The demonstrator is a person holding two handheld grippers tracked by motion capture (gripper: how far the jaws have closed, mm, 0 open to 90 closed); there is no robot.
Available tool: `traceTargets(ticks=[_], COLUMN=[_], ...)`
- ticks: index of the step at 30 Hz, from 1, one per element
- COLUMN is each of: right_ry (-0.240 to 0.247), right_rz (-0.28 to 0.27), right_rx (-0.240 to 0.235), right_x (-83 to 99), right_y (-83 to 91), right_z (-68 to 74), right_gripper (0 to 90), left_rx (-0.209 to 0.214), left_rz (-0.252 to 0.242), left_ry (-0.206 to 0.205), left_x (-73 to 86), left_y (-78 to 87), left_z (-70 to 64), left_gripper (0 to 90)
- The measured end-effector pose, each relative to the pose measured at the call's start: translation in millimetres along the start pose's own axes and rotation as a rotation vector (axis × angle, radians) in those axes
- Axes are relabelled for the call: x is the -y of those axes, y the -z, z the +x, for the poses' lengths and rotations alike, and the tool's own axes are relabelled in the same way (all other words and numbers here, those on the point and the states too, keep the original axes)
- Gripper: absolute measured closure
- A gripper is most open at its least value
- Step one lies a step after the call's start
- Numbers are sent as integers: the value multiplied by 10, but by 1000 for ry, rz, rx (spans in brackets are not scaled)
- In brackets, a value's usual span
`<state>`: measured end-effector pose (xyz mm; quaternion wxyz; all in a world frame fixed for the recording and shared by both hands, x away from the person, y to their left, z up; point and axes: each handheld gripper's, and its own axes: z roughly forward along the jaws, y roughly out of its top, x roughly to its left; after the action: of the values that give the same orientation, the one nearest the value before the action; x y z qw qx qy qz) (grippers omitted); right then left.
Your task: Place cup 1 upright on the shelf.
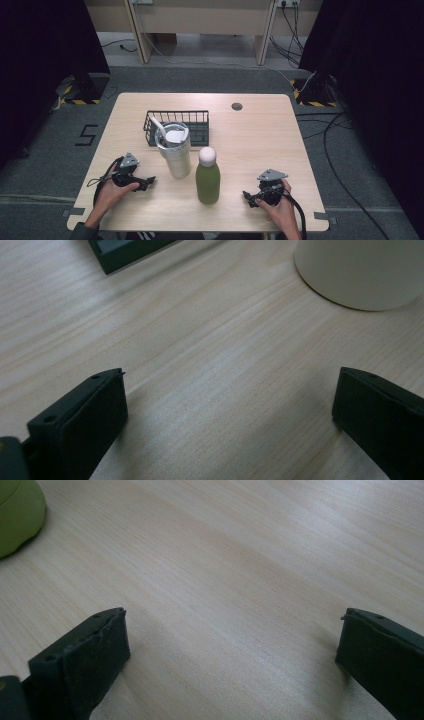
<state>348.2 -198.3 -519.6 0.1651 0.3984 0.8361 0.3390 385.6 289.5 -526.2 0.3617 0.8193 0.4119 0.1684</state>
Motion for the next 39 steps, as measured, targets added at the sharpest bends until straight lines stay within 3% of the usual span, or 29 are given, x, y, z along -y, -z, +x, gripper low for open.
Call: traceTargets(ticks=[9,15,16,21,39], right_ry=[-4,-4,-4,-4,-4], right_rz=[1,1,1,1,0], right_rx=[1,2,2,2,4], right_x=[1,1,1,1,4], right_y=[1,1,1,1,1], right_z=[2,3,3,3,3], right_gripper=[6,5,5,6,5], left_rx=[5,14,14,2,61], left_rz=[-3,-26,-37,-61,-197], left_ry=[-6,-8,-10,-15,-4], left_x=[1,11,15,20,-46], left_y=[7,31,39,55,141], left_z=[0,-1,-1,-27,-109], left_gripper=[18,97,162,151,151])
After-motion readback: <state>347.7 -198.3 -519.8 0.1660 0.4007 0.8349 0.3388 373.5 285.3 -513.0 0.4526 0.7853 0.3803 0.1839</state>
